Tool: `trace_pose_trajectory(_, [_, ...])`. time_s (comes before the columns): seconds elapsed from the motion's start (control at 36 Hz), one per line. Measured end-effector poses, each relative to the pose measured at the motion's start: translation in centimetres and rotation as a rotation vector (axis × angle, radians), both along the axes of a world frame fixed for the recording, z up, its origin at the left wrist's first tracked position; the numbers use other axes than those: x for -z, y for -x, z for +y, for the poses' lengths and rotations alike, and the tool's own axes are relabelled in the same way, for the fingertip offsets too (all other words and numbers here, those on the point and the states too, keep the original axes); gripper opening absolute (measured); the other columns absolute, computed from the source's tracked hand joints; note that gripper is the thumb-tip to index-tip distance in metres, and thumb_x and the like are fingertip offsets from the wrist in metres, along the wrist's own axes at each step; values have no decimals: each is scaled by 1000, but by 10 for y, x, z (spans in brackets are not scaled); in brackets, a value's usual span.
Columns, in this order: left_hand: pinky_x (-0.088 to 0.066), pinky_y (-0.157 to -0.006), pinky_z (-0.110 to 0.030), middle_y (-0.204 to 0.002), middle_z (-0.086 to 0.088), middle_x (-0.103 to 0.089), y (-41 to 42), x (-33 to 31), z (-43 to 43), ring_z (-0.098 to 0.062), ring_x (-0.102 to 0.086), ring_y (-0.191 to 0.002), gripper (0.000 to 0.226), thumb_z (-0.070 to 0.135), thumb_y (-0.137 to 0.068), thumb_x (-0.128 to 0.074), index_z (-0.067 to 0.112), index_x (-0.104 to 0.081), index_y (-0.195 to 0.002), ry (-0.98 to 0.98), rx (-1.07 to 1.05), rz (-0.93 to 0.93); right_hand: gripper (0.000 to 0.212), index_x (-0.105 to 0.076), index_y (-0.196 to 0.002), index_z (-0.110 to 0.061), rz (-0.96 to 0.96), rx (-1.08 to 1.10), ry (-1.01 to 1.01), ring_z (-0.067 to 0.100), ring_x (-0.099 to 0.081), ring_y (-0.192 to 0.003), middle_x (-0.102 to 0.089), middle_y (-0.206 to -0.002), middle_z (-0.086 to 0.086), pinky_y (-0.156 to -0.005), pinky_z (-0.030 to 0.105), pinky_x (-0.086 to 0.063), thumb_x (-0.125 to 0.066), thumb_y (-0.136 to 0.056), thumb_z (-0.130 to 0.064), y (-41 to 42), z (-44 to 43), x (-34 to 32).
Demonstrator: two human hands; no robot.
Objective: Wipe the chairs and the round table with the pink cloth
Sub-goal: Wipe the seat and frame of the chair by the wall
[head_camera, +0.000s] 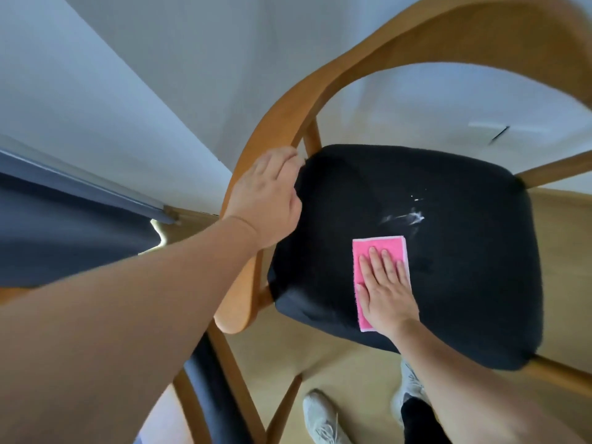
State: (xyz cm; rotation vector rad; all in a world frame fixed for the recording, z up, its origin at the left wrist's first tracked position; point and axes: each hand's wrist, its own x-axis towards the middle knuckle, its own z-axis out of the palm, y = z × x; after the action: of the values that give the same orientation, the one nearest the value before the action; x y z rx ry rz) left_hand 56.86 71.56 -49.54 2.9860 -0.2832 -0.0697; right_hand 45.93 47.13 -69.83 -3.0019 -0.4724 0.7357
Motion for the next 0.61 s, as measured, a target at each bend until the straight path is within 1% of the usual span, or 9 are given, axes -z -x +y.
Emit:
trace_pose_trajectory(0.06, [-9,-116,-33,-154,-7,-23,-34,6,-10,-22,-19,-142,57,26,-91,-33,12,-26,-146,-51,35,33,63,13,-151,-18,4,3,-6,24,20,-147,16,-160,4,-119,45,11,4,-95,-46,-1,1,-3])
trace_pose_trajectory(0.08, [-1,-115,-31,-157,-5,-13,-48,12,-12,-20,-10,-144,61,28,-92,-33,13,-16,-149,-73,19,49,64,3,-153,-16,-6,21,-19,25,9,-149,6,-162,6,-120,45,5,-2,-96,-46,-3,2,-5])
trace_pose_trajectory(0.14, [4,-113,-30,-159,-4,1,-66,24,-11,-17,1,-145,68,35,-92,-31,14,-2,-151,-151,-24,59,62,-21,-151,-12,-31,51,-68,29,-16,-147,-18,-160,10,-117,48,-10,-19,-97,-42,-4,4,-7])
trace_pose_trajectory(0.19, [4,-113,-30,-159,-3,4,-71,30,-7,-16,3,-145,72,37,-91,-31,15,2,-150,-195,-28,36,61,-27,-149,-10,-47,44,-95,31,-24,-145,-24,-157,11,-115,49,-14,-25,-96,-41,-9,5,-6])
trace_pose_trajectory(0.28, [4,-112,-30,-159,-2,2,-66,28,-7,-15,1,-145,71,34,-90,-33,16,-1,-151,-176,-18,36,63,-19,-150,-11,-55,12,-90,31,-18,-147,-17,-159,11,-116,50,-9,-23,-96,-42,-17,8,-1])
trace_pose_trajectory(0.36, [5,-112,-29,-159,-2,2,-66,26,-9,-15,2,-145,72,32,-89,-35,14,-3,-151,-166,-10,36,63,-2,-151,-15,-50,5,-64,27,3,-148,1,-160,7,-119,47,7,-13,-97,-45,-43,16,3])
trace_pose_trajectory(0.44, [4,-113,-30,-159,-2,-2,-65,25,-8,-15,-1,-145,71,31,-86,-38,16,-12,-150,-137,-8,33,62,18,-148,-19,-55,16,-70,24,24,-144,19,-157,5,-114,44,24,1,-95,-47,-85,29,8])
trace_pose_trajectory(0.47, [2,-114,-31,-159,-2,-3,-65,24,-8,-16,-2,-145,70,30,-85,-39,17,-16,-150,-127,-8,29,62,18,-148,-19,-64,25,-80,25,22,-145,18,-158,5,-114,44,24,2,-95,-47,-101,35,8])
trace_pose_trajectory(0.61, [1,-114,-33,-158,-6,-9,-65,25,-8,-19,-5,-145,64,27,-79,-46,18,-33,-142,-125,-4,7,64,4,-154,-16,-93,16,-103,31,8,-149,3,-163,8,-120,48,7,-2,-99,-47,-175,68,4])
